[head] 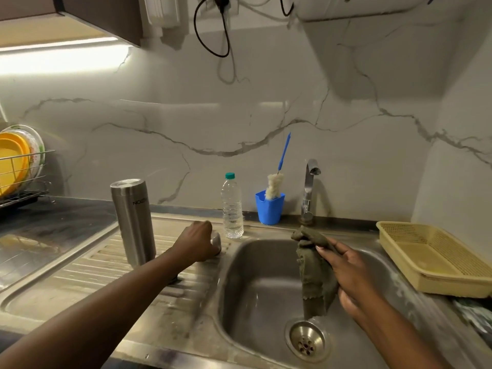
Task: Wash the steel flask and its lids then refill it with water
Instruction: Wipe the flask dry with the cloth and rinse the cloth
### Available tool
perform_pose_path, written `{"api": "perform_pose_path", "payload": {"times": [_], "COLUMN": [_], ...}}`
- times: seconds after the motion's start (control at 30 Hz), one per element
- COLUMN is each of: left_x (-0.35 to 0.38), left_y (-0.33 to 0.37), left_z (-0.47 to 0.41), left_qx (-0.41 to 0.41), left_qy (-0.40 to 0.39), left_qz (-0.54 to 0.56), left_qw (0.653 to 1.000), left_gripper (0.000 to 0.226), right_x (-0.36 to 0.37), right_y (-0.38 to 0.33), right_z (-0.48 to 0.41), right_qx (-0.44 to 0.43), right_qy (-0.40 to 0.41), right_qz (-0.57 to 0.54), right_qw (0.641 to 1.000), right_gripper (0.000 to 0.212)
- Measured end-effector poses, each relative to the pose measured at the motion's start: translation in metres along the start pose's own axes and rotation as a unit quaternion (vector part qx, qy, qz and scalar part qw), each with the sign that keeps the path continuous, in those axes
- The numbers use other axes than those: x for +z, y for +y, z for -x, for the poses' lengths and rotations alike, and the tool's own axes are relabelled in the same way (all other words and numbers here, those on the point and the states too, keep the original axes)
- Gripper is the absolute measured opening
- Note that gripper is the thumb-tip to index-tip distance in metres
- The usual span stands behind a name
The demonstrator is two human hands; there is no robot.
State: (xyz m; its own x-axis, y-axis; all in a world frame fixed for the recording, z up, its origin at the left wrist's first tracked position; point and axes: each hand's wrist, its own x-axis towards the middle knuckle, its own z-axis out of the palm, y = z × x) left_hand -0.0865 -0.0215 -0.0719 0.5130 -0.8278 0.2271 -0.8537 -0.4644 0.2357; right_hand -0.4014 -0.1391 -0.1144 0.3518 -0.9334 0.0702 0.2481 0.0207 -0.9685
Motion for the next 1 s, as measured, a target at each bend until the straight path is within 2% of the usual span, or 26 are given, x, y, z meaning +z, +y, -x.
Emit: {"api": "perform_pose_path", "payload": {"times": [0.13, 0.23, 0.3, 0.37, 0.43, 0.57, 0.67, 0.77, 0.87, 1.0], "left_x": [-0.007, -0.004, 0.007, 0.022, 0.033, 0.047, 0.050, 0.049, 0.047, 0.048], "left_y": [0.035, 0.076, 0.100, 0.120, 0.137, 0.145, 0.134, 0.124, 0.126, 0.136], "left_z": [0.018, 0.046, 0.061, 0.072, 0.079, 0.080, 0.072, 0.066, 0.073, 0.083], "left_qx": [0.054, 0.082, 0.090, 0.095, 0.104, 0.139, 0.112, 0.076, 0.104, 0.131], "left_qy": [0.020, 0.025, -0.010, -0.041, -0.031, 0.017, 0.018, 0.025, 0.013, -0.001], "left_qz": [0.176, 0.313, 0.381, 0.431, 0.475, 0.489, 0.531, 0.569, 0.545, 0.521], "left_qw": [0.983, 0.946, 0.920, 0.897, 0.873, 0.861, 0.840, 0.818, 0.832, 0.843], "left_gripper": [0.047, 0.062, 0.071, 0.066, 0.056, 0.044, 0.038, 0.037, 0.033, 0.036], "right_x": [0.002, 0.006, 0.011, 0.014, 0.019, 0.023, 0.021, 0.018, 0.017, 0.014], "right_y": [-0.002, -0.007, -0.011, -0.016, -0.022, -0.022, -0.021, -0.019, -0.016, -0.015], "right_z": [0.003, 0.008, 0.014, 0.020, 0.029, 0.036, 0.035, 0.034, 0.031, 0.030], "right_qx": [-0.002, -0.016, -0.039, -0.074, -0.108, -0.148, -0.169, -0.196, -0.177, -0.124], "right_qy": [0.015, 0.032, 0.038, 0.036, 0.013, -0.082, -0.128, -0.139, -0.123, -0.131], "right_qz": [-0.015, -0.018, -0.010, 0.034, 0.088, 0.200, 0.244, 0.270, 0.278, 0.251], "right_qw": [1.000, 0.999, 0.998, 0.996, 0.990, 0.965, 0.946, 0.933, 0.936, 0.951], "right_gripper": [0.025, 0.023, 0.022, 0.021, 0.019, 0.025, 0.037, 0.040, 0.032, 0.037]}}
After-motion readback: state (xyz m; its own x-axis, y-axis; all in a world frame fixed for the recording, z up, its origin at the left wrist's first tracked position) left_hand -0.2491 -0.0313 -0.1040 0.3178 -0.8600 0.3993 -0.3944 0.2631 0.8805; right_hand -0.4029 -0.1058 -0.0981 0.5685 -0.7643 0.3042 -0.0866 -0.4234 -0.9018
